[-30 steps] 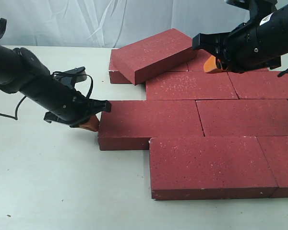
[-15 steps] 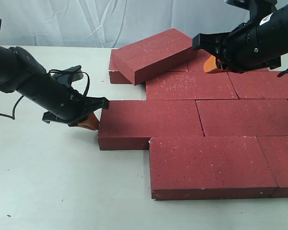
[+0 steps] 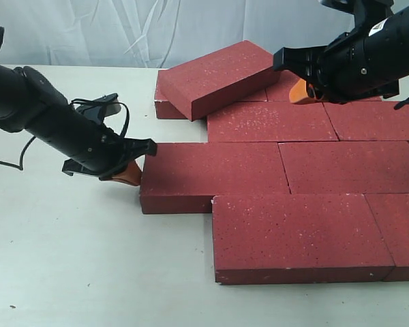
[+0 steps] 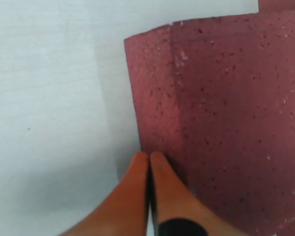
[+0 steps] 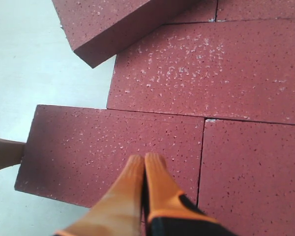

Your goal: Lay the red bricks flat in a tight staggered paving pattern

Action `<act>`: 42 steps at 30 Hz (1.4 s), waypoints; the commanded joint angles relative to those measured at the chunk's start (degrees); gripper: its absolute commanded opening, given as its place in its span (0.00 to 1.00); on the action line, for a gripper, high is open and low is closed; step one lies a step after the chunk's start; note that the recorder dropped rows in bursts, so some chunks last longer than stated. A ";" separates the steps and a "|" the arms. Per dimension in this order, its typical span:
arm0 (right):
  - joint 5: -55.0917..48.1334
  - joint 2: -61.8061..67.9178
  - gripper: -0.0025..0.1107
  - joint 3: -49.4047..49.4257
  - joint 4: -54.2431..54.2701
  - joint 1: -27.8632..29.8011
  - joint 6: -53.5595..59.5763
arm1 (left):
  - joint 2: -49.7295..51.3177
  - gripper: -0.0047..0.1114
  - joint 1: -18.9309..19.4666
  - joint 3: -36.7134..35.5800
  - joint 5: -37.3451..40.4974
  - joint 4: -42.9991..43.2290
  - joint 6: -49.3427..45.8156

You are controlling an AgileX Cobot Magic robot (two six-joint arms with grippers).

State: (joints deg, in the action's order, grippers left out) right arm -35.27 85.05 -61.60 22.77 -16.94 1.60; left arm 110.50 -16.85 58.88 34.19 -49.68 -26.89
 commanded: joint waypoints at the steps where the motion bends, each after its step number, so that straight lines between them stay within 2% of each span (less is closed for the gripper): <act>1: 0.59 -0.03 0.02 0.14 -0.22 0.31 0.28 | -0.50 0.04 0.96 0.10 0.82 0.85 -0.14; 17: 0.56 0.94 0.02 0.14 -3.17 0.31 0.28 | -0.50 0.04 8.49 0.10 1.05 0.18 -0.14; 30: 0.75 5.49 0.02 0.02 -3.41 0.31 1.37 | -2.97 0.04 8.61 5.27 7.18 1.46 -0.64; 42: -0.21 8.47 0.02 -9.77 -10.03 0.93 1.78 | -18.78 0.04 8.61 5.73 5.82 7.35 -0.27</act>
State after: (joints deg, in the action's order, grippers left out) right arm -35.25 91.83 -68.31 14.02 -16.81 2.91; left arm 95.53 -8.51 64.15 40.76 -44.42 -27.31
